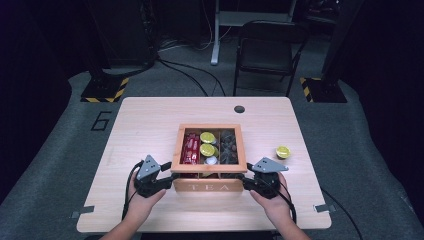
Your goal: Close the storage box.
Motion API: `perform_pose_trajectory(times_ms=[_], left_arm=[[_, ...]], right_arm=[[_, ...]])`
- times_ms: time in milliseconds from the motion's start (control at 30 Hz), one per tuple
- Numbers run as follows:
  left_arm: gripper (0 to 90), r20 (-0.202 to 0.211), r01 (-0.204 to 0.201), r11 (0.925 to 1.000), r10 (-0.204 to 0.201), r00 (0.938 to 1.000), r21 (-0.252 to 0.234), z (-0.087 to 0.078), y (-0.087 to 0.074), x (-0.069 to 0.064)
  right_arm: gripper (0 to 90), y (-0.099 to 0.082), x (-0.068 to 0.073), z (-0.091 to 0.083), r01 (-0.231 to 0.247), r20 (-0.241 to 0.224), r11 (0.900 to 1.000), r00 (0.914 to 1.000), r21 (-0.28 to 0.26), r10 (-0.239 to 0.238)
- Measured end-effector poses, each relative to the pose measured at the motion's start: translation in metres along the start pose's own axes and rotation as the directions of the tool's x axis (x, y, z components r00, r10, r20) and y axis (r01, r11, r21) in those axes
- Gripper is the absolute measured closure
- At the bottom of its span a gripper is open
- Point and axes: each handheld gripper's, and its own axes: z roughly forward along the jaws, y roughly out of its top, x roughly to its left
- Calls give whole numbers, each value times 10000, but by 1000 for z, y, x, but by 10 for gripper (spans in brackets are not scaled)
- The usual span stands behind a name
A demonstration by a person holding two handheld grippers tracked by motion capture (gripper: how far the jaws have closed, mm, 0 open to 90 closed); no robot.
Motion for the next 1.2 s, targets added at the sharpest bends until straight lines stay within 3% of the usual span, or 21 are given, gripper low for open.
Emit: perform_pose_trajectory(times_ms=[533, 1000, 1133, 1200], left_arm=[[530, 344, 45, 9996, -55, 9994, 295, 3, -9, -4], [509, 766, 680, 9969, -708, 9945, 393, 2, -12, -2], [507, 805, 765, 9961, -798, 9936, 433, 1, -12, -3], [507, 783, 585, 9973, -618, 9950, 433, 1, -11, -4]], right_arm=[[519, -11, 3, 4, -171, -320, 9992, 9993, 358, 183], [486, -13, 3, 8, -297, -441, 9985, 9985, 470, 318], [475, -13, 3, 7, -322, -450, 9981, 9984, 520, 345], [470, -13, 2, 7, -327, -488, 9980, 9982, 537, 354]])
